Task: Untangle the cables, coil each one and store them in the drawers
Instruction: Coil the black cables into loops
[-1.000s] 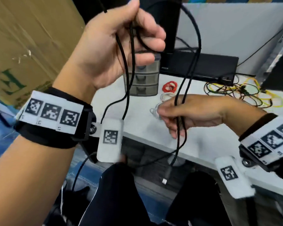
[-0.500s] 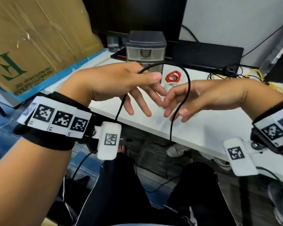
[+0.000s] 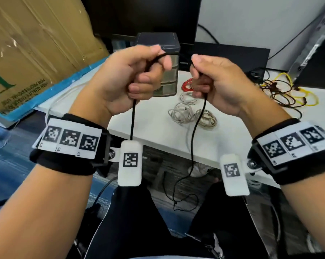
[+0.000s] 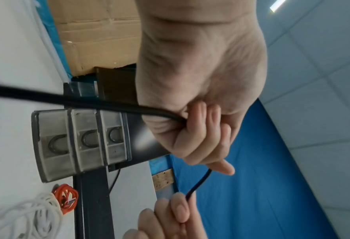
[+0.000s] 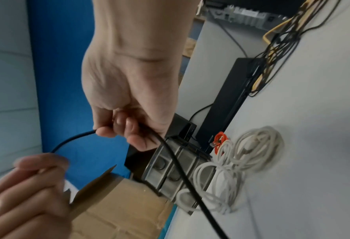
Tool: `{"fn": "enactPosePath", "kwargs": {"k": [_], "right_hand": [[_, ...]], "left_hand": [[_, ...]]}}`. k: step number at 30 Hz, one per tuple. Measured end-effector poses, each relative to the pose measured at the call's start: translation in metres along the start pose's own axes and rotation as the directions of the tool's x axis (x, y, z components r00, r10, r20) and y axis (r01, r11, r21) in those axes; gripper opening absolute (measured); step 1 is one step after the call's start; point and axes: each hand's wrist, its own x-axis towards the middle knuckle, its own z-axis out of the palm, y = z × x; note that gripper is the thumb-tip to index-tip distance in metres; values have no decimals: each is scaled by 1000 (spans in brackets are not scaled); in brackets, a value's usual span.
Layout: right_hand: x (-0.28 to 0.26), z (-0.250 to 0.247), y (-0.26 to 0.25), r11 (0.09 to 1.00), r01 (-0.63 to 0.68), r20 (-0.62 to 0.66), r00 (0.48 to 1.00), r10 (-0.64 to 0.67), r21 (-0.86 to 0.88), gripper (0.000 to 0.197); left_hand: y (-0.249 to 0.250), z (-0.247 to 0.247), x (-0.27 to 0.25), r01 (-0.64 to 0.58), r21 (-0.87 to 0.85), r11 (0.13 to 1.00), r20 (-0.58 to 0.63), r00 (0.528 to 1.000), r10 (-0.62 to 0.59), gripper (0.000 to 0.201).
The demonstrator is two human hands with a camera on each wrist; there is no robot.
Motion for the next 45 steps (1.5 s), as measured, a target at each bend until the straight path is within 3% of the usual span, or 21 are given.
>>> {"fn": "enactPosePath", "kwargs": {"k": [3,7,11,13,17,20,23,26,28,30,32,35,39,41,43,45], "right_hand": [[-4,-2,7,990,14,-35,999,-19,-142,32],[-9,20,-8,974,228,-85,970,-228,-15,23],[-1,21,-7,875,358,-224,870,-439,-325,27],[-1,14,6,842,337,-215,865,-454,-421,28],[-10,16,28,823,232,-37,956,-292,-519,27],[-16,28,37,841,220,135,975,-175,-495,26],[-20,39,35,835,211,267,960,-80,-508,28],[-25,46,22,766,203,358,933,38,-610,30],[-29,45,10,717,214,415,903,114,-663,28],[-34,41,-5,727,234,484,862,152,-645,25],[-37,33,-24,763,278,521,849,89,-584,24],[-29,21,-42,784,339,447,890,-88,-520,25],[-1,9,-18,737,310,122,946,-299,-601,36],[6,9,0,796,257,-10,950,-313,-548,41],[6,14,14,847,203,-61,962,-266,-492,43],[2,24,27,880,133,-67,981,-183,-455,43]], "left_hand": [[-3,6,4,-41,-57,998,-17,999,40,37],[-6,21,19,-82,-94,992,-77,994,75,39],[-9,20,17,-109,-264,958,-30,994,105,43],[-13,15,9,-128,-287,949,-45,992,120,43],[-19,9,-1,-188,-354,916,-133,980,150,41],[-16,8,8,-212,-349,913,-271,955,118,41],[-21,13,20,-199,-266,943,-393,916,82,44],[-35,23,23,-147,-75,986,-516,852,87,50],[-43,29,21,-112,-3,994,-540,836,92,53],[-46,31,19,-79,129,988,-541,830,137,55],[-48,32,15,-51,321,946,-520,825,221,57],[-50,38,11,-68,323,944,-450,866,216,69],[-54,32,12,-89,2,996,-280,956,86,53],[-52,23,10,-83,-180,980,-187,981,49,49],[-49,14,7,-123,-298,947,-133,987,87,45],[-45,12,7,-177,-332,927,-159,979,130,44]]}}
